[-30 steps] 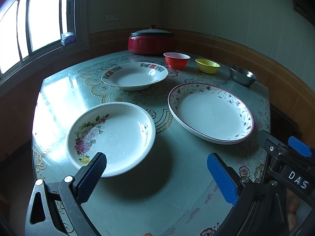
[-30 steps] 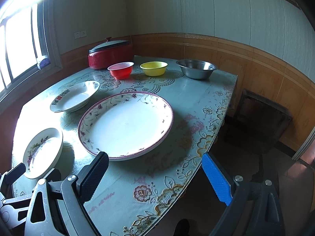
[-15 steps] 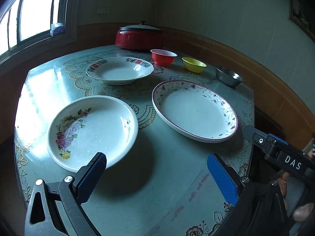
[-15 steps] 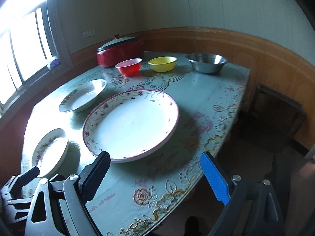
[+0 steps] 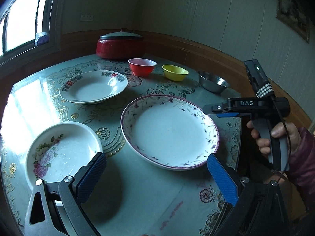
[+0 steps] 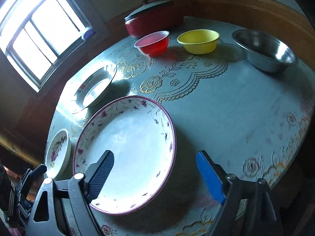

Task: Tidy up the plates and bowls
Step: 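Move the right tool to the oval purple-rimmed plate and grip its rim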

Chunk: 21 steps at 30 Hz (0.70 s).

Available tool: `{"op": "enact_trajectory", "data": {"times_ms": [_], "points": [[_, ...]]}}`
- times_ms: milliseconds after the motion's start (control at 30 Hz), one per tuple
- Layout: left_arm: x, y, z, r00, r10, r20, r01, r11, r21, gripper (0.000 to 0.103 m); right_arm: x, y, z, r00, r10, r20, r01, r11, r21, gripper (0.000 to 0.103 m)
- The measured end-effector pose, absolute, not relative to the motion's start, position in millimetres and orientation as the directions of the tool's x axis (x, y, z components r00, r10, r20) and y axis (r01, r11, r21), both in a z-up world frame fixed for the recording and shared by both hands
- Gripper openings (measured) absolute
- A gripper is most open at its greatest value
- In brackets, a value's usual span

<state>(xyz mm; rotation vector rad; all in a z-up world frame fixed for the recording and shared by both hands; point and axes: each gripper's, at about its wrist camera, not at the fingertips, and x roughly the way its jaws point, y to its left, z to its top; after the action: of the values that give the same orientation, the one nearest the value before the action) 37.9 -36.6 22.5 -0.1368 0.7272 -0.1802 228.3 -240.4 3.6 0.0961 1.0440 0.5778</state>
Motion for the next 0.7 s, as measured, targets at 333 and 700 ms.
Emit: {"op": "enact_trajectory", "data": {"times_ms": [333, 700], "points": [[64, -53, -2, 0.681, -0.093, -0.726, -0.201, 0.93, -0.308, 0.09, 305, -207, -24, 0.166, 0.509, -0.845, -0.684, 0.676, 0.274, 0.021], [74, -63, -30, 0.638, -0.001, -0.77, -0.428, 0.831, -0.356, 0.049, 305, -187, -22, 0.073, 0.524, -0.849, -0.888, 0.421, 0.184, 0.016]]}}
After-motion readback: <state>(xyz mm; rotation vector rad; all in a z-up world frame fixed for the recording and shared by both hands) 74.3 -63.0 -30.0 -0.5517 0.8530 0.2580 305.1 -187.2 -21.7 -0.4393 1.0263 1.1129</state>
